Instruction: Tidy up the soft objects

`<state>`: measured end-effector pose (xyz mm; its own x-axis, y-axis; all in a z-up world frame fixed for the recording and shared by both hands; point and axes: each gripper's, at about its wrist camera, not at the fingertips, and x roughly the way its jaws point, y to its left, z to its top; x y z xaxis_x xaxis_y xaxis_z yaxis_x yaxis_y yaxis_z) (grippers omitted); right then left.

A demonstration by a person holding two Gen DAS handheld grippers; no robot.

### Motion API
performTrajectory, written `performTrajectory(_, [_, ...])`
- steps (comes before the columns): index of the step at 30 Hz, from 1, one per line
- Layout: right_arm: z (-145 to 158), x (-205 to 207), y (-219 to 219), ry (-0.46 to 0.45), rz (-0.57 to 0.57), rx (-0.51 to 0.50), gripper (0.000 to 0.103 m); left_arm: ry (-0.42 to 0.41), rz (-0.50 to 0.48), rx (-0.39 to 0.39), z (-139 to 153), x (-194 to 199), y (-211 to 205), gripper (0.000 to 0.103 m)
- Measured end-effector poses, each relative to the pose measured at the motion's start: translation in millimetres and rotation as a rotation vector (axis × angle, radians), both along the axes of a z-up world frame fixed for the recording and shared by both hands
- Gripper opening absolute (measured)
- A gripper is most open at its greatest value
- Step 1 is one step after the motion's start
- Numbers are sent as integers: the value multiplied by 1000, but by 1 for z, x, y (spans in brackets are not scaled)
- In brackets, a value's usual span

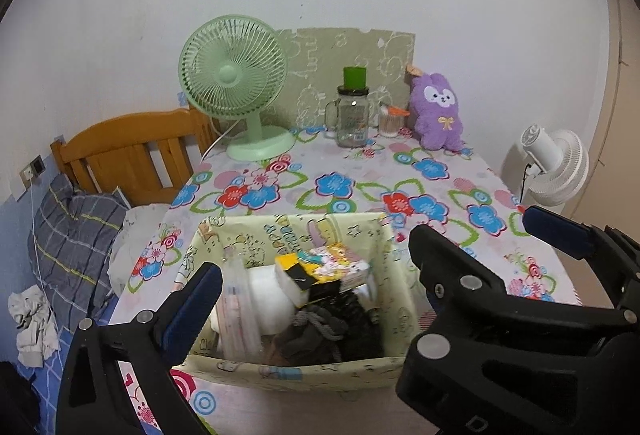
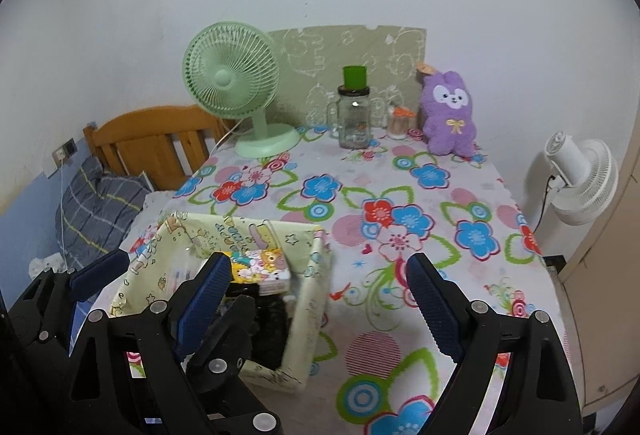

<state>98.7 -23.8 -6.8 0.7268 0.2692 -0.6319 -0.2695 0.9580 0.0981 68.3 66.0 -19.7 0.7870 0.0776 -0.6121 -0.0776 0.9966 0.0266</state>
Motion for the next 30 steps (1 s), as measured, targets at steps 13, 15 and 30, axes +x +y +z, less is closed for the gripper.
performTrajectory(13, [30,-29,-50,-84,-89,33,95,-70,-25,10,27,-21,-34,103])
performTrajectory(15, [34,-33,-59,-96,-101,37,97,-77,-25,16,31,-24,-39,103])
performTrajectory(30, [63,-68,-104,-193,-174,55,98,-159,-15,50,57,-49,-57,103])
